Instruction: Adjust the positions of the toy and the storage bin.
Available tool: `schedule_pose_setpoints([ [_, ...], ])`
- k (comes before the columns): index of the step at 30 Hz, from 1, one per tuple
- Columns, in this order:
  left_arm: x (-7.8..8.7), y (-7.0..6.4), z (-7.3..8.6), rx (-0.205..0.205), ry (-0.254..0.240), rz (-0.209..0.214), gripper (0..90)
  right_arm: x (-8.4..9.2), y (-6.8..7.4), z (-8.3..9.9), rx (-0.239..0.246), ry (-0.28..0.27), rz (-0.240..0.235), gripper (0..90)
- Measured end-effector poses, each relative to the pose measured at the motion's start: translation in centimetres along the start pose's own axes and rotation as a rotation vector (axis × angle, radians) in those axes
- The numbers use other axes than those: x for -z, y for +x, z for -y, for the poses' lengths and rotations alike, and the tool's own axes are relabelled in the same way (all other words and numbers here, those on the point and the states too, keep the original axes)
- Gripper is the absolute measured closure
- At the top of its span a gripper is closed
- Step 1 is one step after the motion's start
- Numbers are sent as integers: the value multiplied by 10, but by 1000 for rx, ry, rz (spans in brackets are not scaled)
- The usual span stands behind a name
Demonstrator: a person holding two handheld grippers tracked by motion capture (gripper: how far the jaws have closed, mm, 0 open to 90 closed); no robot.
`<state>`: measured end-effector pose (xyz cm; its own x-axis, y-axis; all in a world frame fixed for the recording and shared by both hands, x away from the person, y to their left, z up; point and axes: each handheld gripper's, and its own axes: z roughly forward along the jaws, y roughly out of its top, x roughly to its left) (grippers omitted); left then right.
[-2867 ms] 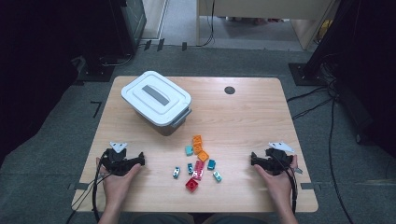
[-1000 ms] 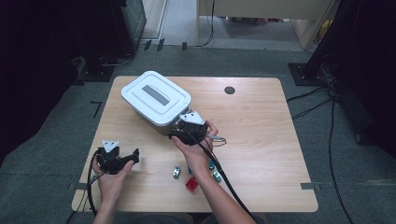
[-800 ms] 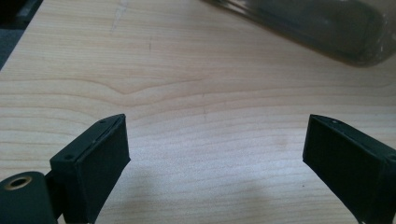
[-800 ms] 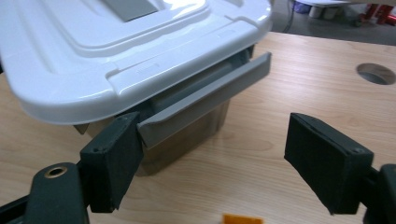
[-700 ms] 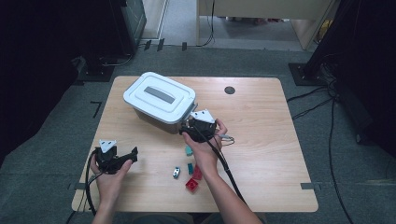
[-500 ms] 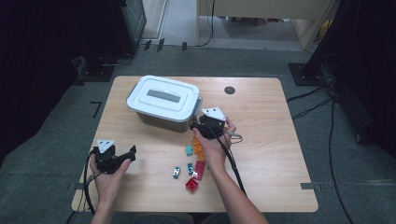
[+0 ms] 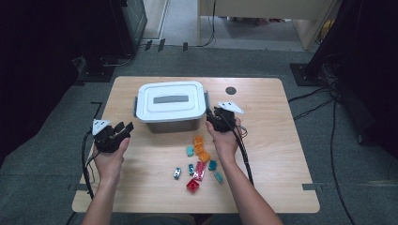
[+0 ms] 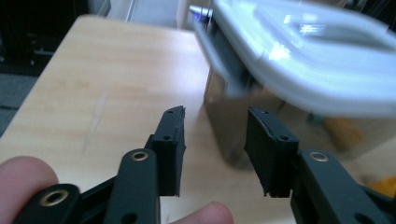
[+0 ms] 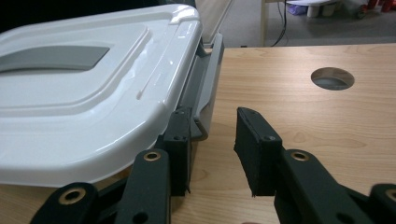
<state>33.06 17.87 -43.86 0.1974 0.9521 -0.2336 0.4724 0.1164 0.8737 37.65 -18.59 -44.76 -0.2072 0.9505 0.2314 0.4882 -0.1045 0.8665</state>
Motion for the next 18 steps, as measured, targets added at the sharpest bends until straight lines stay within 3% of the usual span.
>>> schedule_pose_setpoints([
  [4,-9,-4,-8,-5,1,-2,630,-3,-1,-1,-22,-5,-10,712],
  [10,-30,-6,-12,23,35,-33,675,-5,-4,0,-82,-1,-81,805],
  [12,-39,-2,-13,48,41,-37,708,-5,-5,-1,-83,0,-85,833],
  [15,-44,0,-15,59,33,-2,771,-5,-6,0,-72,6,-98,843],
  [18,-46,0,-18,61,42,-16,815,-5,-6,1,-65,17,-99,868],
])
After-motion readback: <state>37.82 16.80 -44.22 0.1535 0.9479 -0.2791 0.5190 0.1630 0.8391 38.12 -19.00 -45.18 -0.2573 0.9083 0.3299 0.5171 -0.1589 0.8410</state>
